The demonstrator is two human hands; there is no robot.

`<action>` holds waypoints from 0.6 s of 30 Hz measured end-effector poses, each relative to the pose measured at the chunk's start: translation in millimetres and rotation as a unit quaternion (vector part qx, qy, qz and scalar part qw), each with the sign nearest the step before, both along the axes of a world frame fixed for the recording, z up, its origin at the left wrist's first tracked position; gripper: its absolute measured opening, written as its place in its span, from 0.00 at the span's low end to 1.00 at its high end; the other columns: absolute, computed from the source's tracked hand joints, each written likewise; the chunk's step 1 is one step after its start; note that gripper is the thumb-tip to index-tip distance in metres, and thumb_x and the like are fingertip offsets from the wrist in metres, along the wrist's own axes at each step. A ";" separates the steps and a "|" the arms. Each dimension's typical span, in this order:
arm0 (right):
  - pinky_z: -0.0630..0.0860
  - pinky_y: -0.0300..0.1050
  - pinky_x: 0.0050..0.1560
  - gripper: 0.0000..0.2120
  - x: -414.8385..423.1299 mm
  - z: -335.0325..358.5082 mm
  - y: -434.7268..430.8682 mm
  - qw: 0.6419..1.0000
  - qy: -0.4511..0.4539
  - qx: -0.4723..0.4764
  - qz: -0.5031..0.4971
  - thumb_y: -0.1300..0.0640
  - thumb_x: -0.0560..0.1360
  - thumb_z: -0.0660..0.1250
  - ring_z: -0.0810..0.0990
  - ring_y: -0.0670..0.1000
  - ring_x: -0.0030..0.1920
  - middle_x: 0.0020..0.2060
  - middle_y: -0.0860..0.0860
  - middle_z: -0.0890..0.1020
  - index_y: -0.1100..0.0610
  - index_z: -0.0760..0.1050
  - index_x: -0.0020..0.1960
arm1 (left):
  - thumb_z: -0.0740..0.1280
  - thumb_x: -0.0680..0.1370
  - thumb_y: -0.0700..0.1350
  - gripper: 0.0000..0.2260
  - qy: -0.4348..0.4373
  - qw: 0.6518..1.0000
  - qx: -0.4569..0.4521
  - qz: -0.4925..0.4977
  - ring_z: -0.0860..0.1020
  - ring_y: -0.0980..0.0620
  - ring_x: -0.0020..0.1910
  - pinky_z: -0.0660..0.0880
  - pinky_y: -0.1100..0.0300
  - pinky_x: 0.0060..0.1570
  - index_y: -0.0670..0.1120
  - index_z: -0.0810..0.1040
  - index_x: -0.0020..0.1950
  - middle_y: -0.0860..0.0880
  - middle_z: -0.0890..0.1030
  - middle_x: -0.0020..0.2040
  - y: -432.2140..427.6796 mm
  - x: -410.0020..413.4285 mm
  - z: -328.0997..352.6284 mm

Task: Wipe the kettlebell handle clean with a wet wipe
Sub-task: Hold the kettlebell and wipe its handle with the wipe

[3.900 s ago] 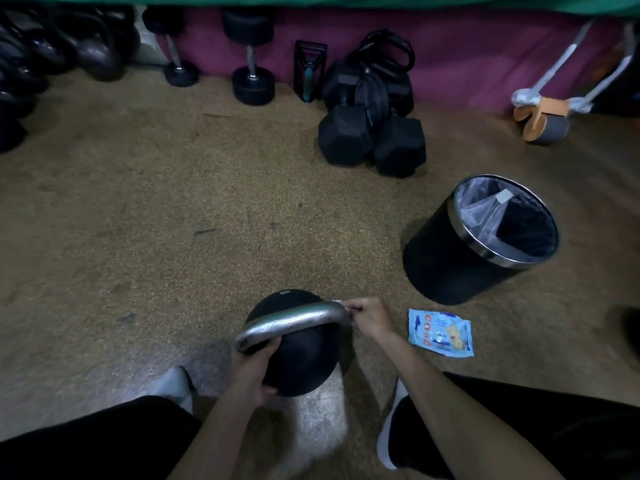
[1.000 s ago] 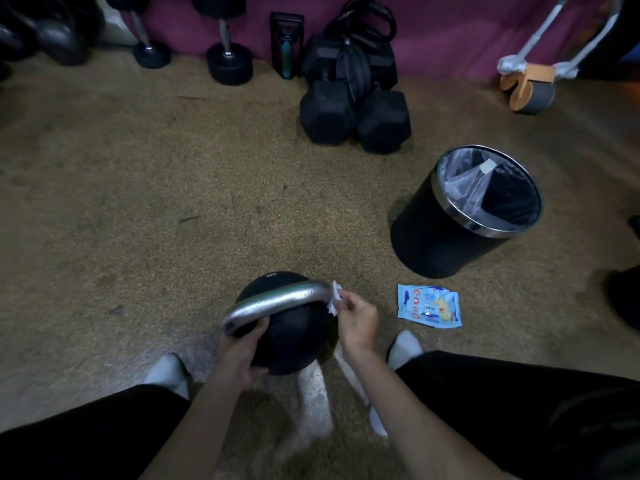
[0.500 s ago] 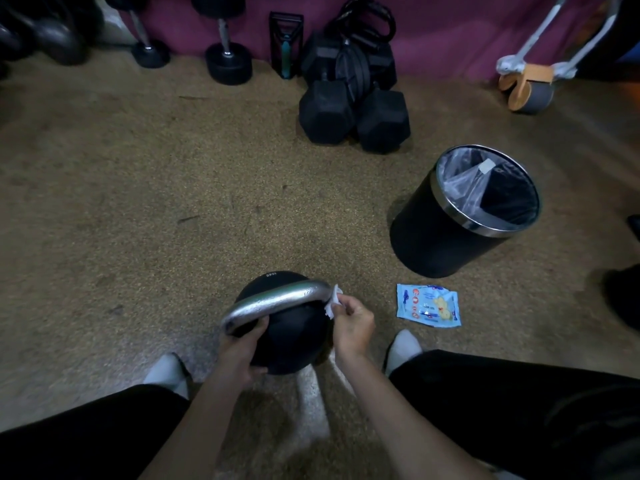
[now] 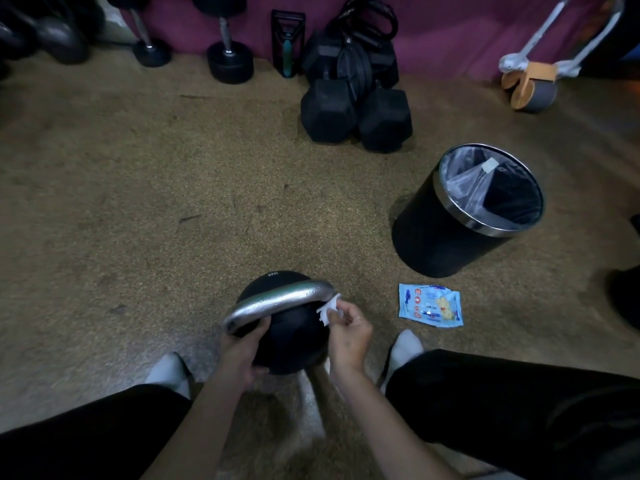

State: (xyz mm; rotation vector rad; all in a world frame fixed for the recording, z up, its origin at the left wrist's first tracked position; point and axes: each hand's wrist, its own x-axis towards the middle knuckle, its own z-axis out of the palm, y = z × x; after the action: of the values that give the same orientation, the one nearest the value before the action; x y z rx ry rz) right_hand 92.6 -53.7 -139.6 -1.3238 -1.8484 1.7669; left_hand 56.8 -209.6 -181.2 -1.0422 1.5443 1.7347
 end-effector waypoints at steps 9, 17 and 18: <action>0.78 0.44 0.51 0.10 1.0 5.6 5.1 0.999 -0.002 0.022 0.023 0.65 0.71 0.69 0.82 0.46 0.44 0.42 0.48 0.84 0.55 0.82 0.50 | 0.81 0.64 0.55 0.40 -0.008 1.000 -0.001 0.003 0.74 0.36 0.67 0.81 0.42 0.36 0.52 0.68 0.73 0.44 0.76 0.70 -1.0 0.0 2.0; 0.75 0.34 0.49 0.10 -6.0 17.0 12.5 0.995 -0.009 0.085 0.043 0.66 0.72 0.69 0.80 0.44 0.43 0.41 0.46 0.82 0.58 0.83 0.51 | 0.78 0.71 0.52 0.33 -0.007 1.000 -0.002 -0.001 0.73 0.35 0.68 0.78 0.44 0.36 0.51 0.69 0.73 0.44 0.75 0.71 1.6 -0.5 2.4; 0.76 0.39 0.51 0.10 -5.8 16.2 12.1 0.995 -0.014 0.090 0.049 0.66 0.71 0.69 0.81 0.46 0.44 0.41 0.47 0.82 0.57 0.83 0.50 | 0.78 0.72 0.51 0.33 -0.006 1.000 0.000 0.000 0.72 0.35 0.68 0.78 0.44 0.36 0.51 0.69 0.74 0.44 0.75 0.71 1.8 -0.6 2.8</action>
State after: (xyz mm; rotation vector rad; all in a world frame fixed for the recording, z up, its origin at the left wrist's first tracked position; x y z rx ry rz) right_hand 86.8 -41.5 -123.4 -1.2155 -2.0658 1.5904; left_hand 56.2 -207.8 -178.5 -1.0494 1.5363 1.7254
